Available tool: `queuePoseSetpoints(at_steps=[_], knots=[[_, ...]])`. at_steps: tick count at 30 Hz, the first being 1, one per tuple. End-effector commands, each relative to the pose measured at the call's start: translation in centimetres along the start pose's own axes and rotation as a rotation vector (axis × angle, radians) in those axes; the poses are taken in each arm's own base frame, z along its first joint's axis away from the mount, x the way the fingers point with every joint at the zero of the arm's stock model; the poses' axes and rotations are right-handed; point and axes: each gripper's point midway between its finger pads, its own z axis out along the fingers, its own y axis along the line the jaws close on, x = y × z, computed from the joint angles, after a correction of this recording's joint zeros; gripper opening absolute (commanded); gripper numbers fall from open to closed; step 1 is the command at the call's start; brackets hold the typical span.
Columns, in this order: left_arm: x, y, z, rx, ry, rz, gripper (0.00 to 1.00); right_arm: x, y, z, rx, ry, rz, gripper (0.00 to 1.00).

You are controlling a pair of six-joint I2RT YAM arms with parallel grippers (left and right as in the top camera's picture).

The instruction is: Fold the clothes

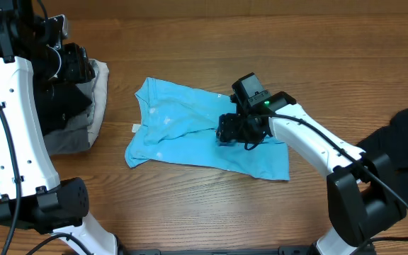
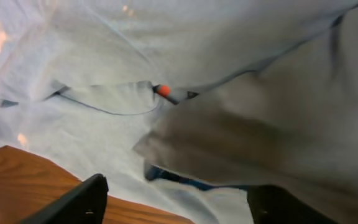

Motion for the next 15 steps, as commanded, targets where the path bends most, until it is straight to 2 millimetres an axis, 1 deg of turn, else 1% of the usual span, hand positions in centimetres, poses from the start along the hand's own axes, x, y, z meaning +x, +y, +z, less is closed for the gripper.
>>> queuePoseSetpoints(at_steps=[1,5,7,10,12,15], knots=[[0.0,-0.5,-0.3,0.024,-0.008,0.0,0.61,-2.0,-1.7,-1.8,0.013,-0.056,0.068,0.75],[0.0,-0.5,-0.3,0.024,-0.008,0.0,0.62,-3.1,-5.1,-4.1,0.029,-0.085,0.17,0.7],[0.0,-0.5,-0.3,0.024,-0.008,0.0,0.63,-3.5,-7.2,-5.3,0.038,-0.099,0.232,0.64],[-0.1,-0.5,-0.3,0.024,-0.008,0.0,0.68,-3.5,-9.8,-6.2,0.053,-0.093,0.311,0.57],[-0.1,-0.6,-0.3,0.024,-0.009,0.001,0.69,-3.3,-10.6,-6.2,0.04,-0.08,0.323,0.56],[-0.1,-0.6,-0.3,0.024,-0.008,0.002,0.7,-3.2,-10.0,-5.8,-0.009,-0.07,0.292,0.56]])
